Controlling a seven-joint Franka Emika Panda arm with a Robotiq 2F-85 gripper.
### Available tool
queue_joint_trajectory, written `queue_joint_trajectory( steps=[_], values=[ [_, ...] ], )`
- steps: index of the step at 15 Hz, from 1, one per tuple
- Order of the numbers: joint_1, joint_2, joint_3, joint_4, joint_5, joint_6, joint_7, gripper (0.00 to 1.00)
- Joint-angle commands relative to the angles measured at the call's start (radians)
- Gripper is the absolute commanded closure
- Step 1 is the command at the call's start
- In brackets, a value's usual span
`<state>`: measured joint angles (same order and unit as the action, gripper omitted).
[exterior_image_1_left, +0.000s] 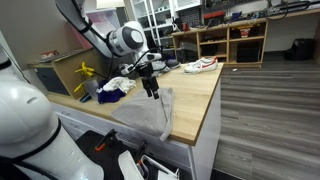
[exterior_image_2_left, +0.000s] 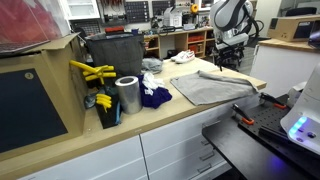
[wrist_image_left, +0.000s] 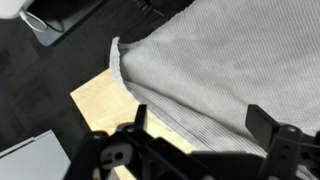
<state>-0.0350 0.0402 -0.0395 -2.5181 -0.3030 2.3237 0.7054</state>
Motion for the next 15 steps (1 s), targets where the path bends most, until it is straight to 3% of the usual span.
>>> queue_joint_trajectory(
  steps=[1, 9, 15],
  values=[
    [0.004, 0.007, -0.009, 0.013, 0.005, -0.002, -0.015, 0.0],
    [0.011, 0.017, -0.007, 0.012, -0.005, 0.001, -0.006, 0.0],
    [0.026, 0.146, -0.014, 0.106, -0.065, 0.092, 0.027, 0.0]
  ],
)
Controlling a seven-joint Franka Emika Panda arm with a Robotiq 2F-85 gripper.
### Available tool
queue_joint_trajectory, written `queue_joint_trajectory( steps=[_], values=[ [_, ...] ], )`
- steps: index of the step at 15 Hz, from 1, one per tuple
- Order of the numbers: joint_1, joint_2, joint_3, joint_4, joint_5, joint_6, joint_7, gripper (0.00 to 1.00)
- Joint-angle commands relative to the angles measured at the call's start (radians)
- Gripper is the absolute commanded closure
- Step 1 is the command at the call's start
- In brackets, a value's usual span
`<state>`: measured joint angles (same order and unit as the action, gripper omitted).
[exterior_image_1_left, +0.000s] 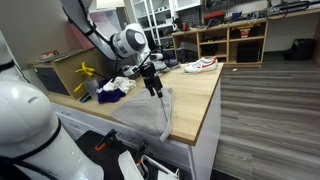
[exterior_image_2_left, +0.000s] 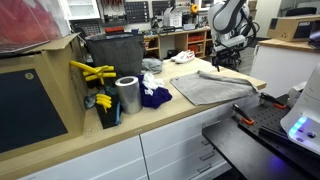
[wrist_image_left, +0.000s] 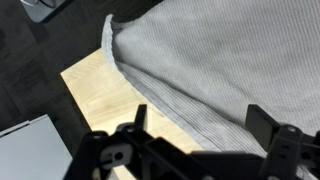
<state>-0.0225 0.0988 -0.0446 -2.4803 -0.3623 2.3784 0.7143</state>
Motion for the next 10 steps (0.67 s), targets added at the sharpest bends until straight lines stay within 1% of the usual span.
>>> queue_joint_trajectory(
  steps=[1, 3, 7, 10],
  values=[
    [0.017, 0.112, -0.013, 0.088, 0.003, 0.051, 0.016, 0.0],
    [0.023, 0.166, -0.027, 0.134, 0.015, 0.07, 0.013, 0.0],
    [0.011, 0.26, -0.045, 0.231, 0.081, 0.102, -0.095, 0.0],
    [0.01, 0.317, -0.065, 0.297, 0.14, 0.109, -0.144, 0.0]
  ],
)
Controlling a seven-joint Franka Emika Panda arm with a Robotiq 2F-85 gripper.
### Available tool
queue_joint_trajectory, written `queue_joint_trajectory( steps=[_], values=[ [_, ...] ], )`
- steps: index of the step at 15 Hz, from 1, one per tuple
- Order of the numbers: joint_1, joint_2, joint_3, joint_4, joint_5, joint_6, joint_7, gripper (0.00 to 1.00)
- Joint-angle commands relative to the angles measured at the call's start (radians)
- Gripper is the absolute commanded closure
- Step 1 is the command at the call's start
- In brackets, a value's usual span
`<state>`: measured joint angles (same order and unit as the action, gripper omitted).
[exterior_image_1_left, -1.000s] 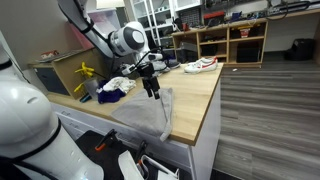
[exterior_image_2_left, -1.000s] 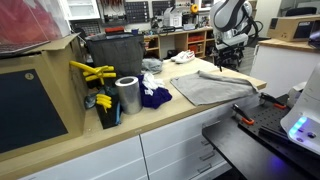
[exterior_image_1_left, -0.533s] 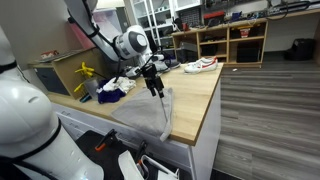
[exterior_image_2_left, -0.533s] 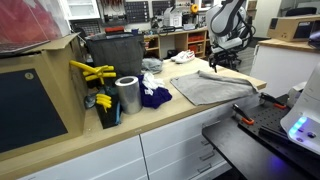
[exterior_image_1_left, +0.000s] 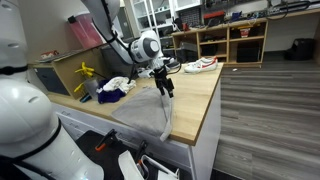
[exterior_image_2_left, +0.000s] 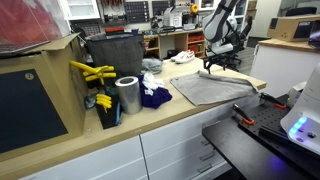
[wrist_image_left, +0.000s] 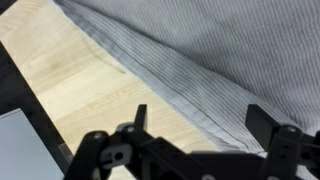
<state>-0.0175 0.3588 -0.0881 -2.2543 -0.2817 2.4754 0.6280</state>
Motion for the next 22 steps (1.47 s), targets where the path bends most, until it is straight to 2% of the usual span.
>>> queue_joint_trajectory(
  steps=[1, 7, 11, 16, 22],
  values=[
    [0.004, 0.074, -0.026, 0.091, 0.09, 0.008, -0.059, 0.0],
    [0.006, 0.127, -0.03, 0.149, 0.263, 0.002, -0.04, 0.0],
    [0.003, 0.136, -0.026, 0.165, 0.335, 0.003, -0.05, 0.0],
    [0.007, 0.142, -0.028, 0.161, 0.374, 0.007, -0.053, 0.0],
    [0.025, 0.161, -0.044, 0.154, 0.361, 0.014, -0.027, 0.0]
  ],
)
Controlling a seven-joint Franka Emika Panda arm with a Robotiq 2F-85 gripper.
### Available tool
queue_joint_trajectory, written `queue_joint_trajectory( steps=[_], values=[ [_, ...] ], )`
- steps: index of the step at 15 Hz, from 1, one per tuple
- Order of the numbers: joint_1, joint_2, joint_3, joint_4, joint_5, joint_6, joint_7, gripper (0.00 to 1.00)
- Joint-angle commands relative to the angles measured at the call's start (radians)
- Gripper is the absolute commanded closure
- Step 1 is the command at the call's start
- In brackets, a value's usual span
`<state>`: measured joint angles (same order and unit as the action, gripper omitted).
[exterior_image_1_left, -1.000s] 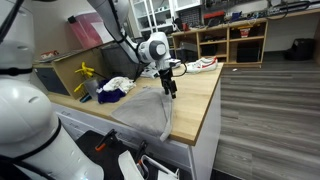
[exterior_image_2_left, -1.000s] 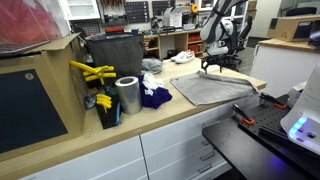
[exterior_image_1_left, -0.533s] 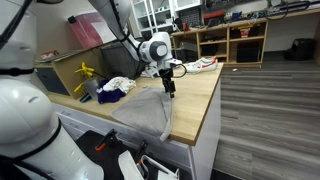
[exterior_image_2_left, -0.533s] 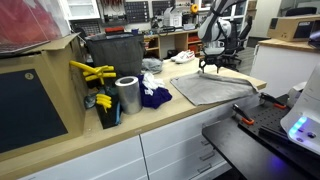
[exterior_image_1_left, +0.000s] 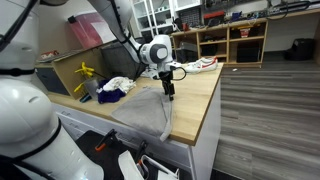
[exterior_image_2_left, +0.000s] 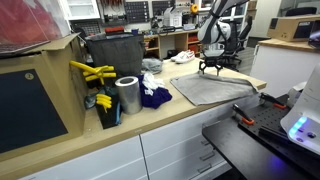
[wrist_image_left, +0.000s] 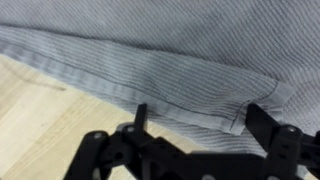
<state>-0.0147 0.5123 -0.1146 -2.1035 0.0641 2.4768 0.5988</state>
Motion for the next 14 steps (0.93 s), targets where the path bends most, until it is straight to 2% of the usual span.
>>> queue_joint_trajectory(
  steps=[1, 3, 4, 5, 6, 14],
  values=[
    [0.025, 0.008, -0.02, 0.003, 0.013, 0.015, 0.005, 0.0],
    [0.03, 0.005, -0.025, 0.004, 0.009, 0.019, 0.011, 0.0],
    [0.033, 0.005, -0.028, 0.005, 0.009, 0.021, 0.016, 0.25],
    [0.036, 0.005, -0.031, 0.005, 0.009, 0.022, 0.017, 0.26],
    [0.04, 0.005, -0.032, 0.006, 0.008, 0.025, 0.021, 0.32],
    [0.063, -0.004, -0.045, 0.017, -0.011, 0.027, 0.039, 0.95]
  ],
)
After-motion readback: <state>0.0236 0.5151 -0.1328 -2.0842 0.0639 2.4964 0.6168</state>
